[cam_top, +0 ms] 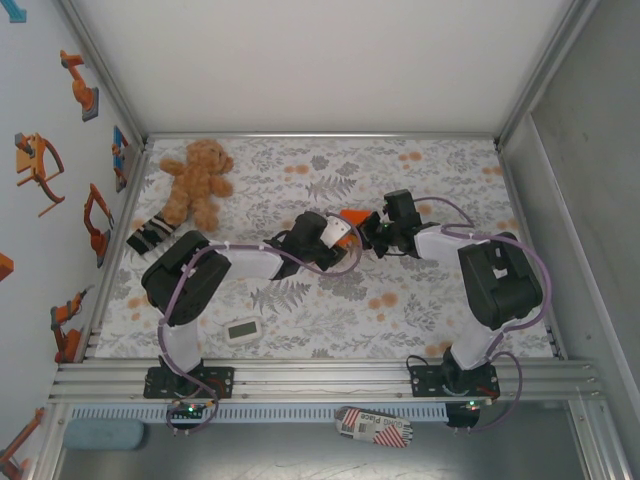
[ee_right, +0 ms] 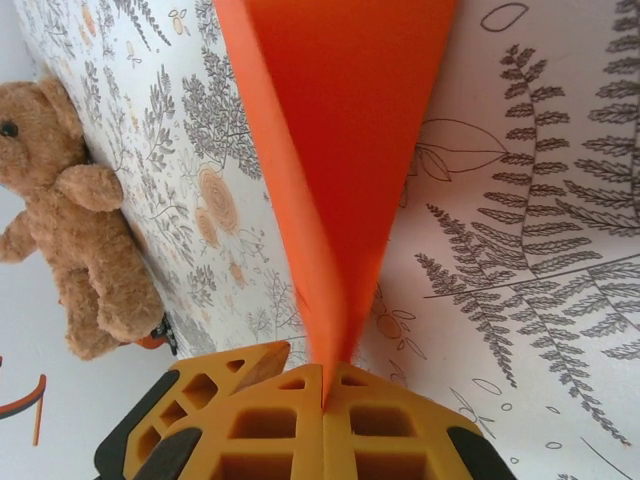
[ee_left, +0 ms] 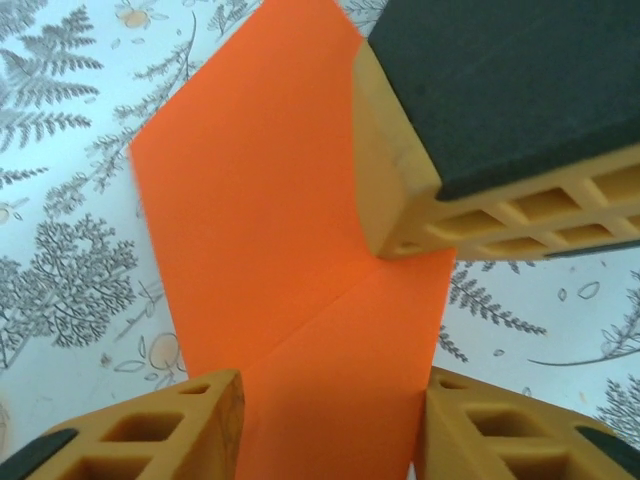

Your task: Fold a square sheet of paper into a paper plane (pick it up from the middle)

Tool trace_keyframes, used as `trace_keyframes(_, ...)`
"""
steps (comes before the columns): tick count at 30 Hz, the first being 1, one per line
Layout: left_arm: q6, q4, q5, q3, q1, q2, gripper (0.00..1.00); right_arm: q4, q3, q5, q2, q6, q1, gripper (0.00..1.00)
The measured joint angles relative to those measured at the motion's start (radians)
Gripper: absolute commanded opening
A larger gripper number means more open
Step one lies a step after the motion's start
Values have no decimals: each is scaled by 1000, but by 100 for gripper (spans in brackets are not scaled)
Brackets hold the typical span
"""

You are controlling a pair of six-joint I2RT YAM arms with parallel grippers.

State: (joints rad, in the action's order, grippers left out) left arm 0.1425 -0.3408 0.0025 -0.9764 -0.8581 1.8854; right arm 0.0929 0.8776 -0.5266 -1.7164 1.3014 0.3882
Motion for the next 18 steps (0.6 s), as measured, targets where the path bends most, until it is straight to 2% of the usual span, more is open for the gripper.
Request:
trace_keyframes(11,46,-48,-6,37,-6,6,36,-60,1,-1,6,-13,0,0)
trace_keyframes(18,55,-41,23,36,-7,15,42,-83,5,-1,6,-16,0,0)
